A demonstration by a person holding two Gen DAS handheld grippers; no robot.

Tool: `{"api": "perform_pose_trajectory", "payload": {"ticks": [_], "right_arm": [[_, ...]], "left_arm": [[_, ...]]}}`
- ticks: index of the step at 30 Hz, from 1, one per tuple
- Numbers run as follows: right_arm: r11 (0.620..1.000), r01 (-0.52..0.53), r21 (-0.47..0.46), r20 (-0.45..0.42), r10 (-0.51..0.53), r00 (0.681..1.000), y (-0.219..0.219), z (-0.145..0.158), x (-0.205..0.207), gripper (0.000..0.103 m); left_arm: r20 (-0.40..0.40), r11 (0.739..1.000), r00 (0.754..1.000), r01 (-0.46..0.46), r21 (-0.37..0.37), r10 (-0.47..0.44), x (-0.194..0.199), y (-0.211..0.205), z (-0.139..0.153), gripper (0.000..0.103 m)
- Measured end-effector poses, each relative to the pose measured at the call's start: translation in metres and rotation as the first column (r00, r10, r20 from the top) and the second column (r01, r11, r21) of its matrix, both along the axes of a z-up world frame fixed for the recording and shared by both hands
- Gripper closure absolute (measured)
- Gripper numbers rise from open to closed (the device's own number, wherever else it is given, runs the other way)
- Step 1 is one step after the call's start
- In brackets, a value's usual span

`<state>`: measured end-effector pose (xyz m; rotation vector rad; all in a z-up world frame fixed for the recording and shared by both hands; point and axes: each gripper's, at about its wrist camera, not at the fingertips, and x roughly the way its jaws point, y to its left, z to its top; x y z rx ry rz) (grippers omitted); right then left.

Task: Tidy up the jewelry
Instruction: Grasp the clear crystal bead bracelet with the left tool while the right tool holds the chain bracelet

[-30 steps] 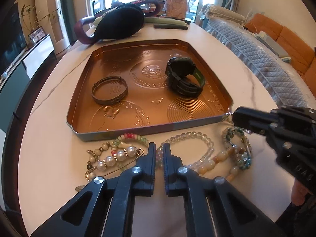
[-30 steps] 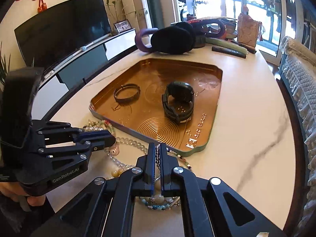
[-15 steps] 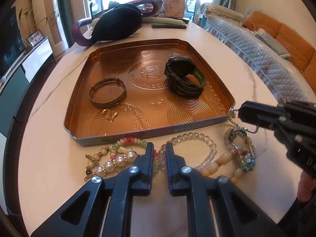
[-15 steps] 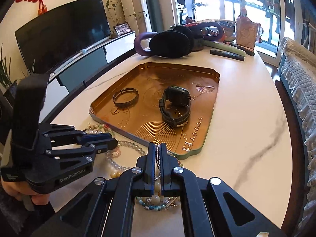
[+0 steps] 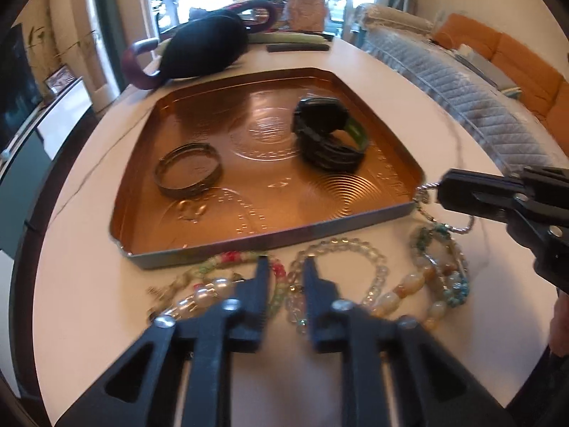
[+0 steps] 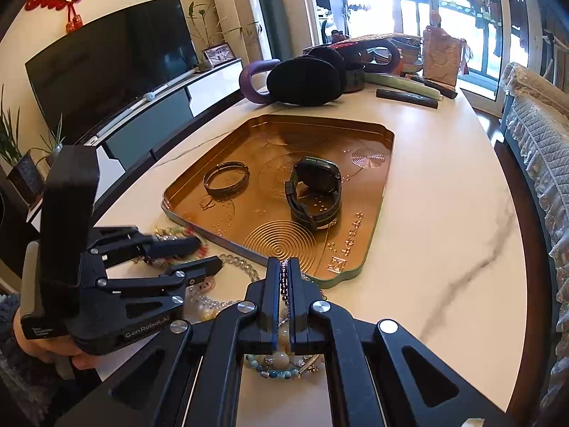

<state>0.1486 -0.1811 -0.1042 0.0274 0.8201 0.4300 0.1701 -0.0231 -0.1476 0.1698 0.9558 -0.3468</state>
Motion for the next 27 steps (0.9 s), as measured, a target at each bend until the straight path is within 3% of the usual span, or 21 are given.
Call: {"api": "perform_pose_trajectory", "payload": {"ticks": [4,7,12,16,24,27], "right_arm": [[1.000,0.000,0.003,0.009,0.000,1.000,0.000,0.002,-0.001,0.100],[1.000,0.001,0.000,0.021,-0.001,1.000,0.000,0.005,-0.003,0.100],[1.000,0.007,0.008,0.026,-0.007,1.000,-0.003,0.007,-0.004,0.100],[1.000,0.008,0.009,0.025,-0.009,1.000,-0.003,0.007,-0.004,0.100],[1.000,0.004,0.020,0.030,-0.004,1.000,-0.001,0.010,-0.003,0.100],[1.000,0.004,0.021,0.031,-0.005,0.999,-0.002,0.010,-0.003,0.100]], "left_arm": [[-0.038,0.999,0.999,0.005,-0.046,-0.007,-0.001,0.003,0.003,0.089],[-0.052,0.994,0.999,0.005,-0.113,-0.011,-0.003,0.009,0.013,0.103],[-0.025,0.981,1.000,-0.004,-0.193,0.000,-0.005,0.022,0.038,0.103],[-0.040,0.981,0.999,0.022,-0.191,-0.030,-0.001,0.021,0.035,0.102],[-0.024,0.994,0.995,0.098,-0.056,-0.099,-0.005,-0.010,0.013,0.090],[-0.027,0.995,0.995,0.095,-0.040,-0.096,-0.001,-0.016,0.009,0.085]]}}
